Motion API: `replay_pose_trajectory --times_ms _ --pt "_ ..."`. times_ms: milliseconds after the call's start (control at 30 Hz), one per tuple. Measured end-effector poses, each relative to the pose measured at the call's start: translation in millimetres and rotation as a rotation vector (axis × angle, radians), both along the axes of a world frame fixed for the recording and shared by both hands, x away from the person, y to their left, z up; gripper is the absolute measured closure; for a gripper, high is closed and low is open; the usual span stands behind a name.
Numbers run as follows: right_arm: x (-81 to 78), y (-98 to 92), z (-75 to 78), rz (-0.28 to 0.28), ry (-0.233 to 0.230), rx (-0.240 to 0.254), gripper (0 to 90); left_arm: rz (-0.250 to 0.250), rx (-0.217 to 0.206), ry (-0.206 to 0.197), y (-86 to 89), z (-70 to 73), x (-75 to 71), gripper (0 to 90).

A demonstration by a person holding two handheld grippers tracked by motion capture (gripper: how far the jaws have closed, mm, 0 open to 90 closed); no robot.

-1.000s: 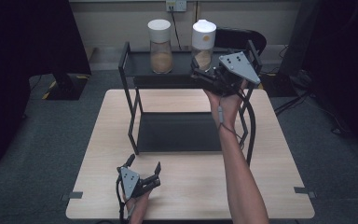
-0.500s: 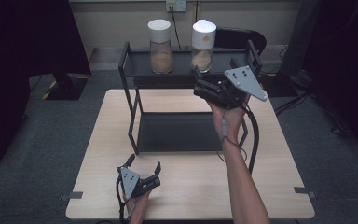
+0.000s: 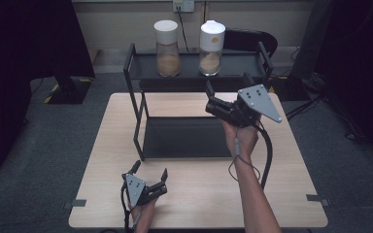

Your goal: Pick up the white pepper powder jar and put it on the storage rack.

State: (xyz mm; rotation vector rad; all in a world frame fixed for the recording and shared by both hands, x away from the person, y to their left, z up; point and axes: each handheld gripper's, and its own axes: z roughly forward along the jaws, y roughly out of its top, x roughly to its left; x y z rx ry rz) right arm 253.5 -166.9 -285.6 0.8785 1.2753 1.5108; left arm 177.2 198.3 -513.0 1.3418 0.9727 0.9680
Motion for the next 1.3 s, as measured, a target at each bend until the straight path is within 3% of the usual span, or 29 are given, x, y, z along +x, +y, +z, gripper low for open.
replay_pose_trajectory --times_ms 367,933,1300 --pt "-17.4 -5.8 -18.4 -0.011 -0.006 0.010 0.4 0.001 -0.001 0.001 -0.1 0.0 0.0 2.7" --pt "-40.8 -12.1 -50.9 -0.031 0.028 0.016 0.2 0.002 0.001 0.000 -0.1 0.0 0.0 2.7" --pt "-57.4 -16.3 -72.6 -0.046 0.023 -0.006 0.0 0.001 -0.001 0.000 -0.2 -0.1 -0.1 2.7"
